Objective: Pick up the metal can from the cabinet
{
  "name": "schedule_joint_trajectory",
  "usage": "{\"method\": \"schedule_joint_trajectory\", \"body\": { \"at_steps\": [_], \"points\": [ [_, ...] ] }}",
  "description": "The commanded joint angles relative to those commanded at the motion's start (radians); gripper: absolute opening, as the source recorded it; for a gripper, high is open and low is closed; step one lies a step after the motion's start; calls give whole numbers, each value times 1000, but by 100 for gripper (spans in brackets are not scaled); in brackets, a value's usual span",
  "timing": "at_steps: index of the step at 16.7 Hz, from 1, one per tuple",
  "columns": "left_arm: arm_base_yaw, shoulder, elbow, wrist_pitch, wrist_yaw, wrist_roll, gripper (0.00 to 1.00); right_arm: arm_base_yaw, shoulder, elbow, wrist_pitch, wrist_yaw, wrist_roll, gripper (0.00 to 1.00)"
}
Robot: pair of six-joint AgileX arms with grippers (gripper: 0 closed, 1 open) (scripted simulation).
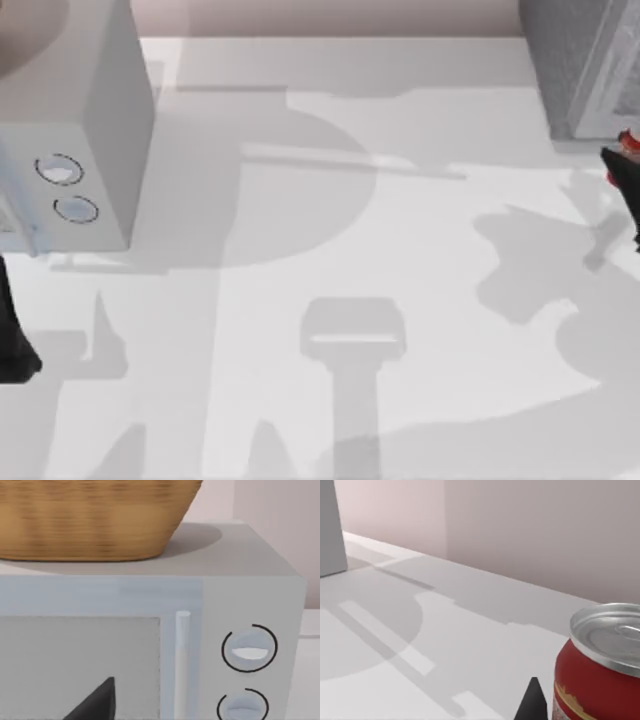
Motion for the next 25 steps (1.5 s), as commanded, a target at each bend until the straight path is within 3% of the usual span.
{"method": "schedule_joint_trajectory", "body": {
  "at_steps": [8,18,25],
  "points": [
    [0,0,0,0,0,0,100,-13,110,38,76,-44,2,0],
    [0,0,0,0,0,0,100,45,150,102,50,15,-1,0],
    [0,0,0,0,0,0,100,45,150,102,50,15,-1,53]
  ]
}}
